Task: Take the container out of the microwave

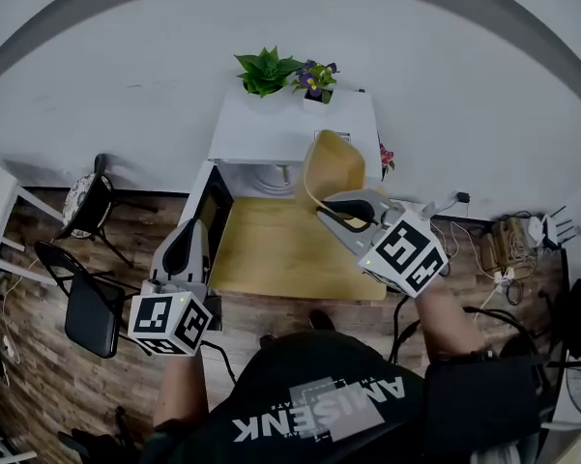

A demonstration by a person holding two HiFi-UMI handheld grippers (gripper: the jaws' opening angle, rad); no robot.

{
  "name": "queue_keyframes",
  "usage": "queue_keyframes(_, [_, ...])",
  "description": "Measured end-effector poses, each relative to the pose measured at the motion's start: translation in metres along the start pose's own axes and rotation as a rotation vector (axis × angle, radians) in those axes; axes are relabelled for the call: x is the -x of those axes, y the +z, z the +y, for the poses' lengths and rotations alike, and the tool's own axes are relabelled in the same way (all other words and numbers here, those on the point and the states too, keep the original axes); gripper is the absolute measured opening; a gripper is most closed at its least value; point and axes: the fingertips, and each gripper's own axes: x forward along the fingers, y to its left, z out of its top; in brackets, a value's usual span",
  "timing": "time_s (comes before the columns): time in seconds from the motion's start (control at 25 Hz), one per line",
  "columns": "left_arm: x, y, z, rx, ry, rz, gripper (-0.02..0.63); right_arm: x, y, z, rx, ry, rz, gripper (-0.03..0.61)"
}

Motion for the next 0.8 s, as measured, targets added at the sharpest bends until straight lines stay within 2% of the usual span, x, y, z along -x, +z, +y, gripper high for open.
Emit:
queue_keyframes(0.24, [-0.013, -0.005, -0.009, -0.001, -0.005, 0.019, 0.002, 0.012, -0.002, -0.020, -0.004, -0.037, -0.014, 0.028])
queue_keyframes(0.48, [-0.019, -0.009, -0.021, -0.100, -0.006, 0.038, 0.002, 0.019, -0.008, -0.028, 0.020, -0.048, -0.003, 0.028])
queue_keyframes(0.8, [-0.023, -0.004, -0.020, -0.110, 0.019, 0.032, 0.002, 0.020, -0.005, -0.035, 0.030, -0.047, -0.019, 0.026])
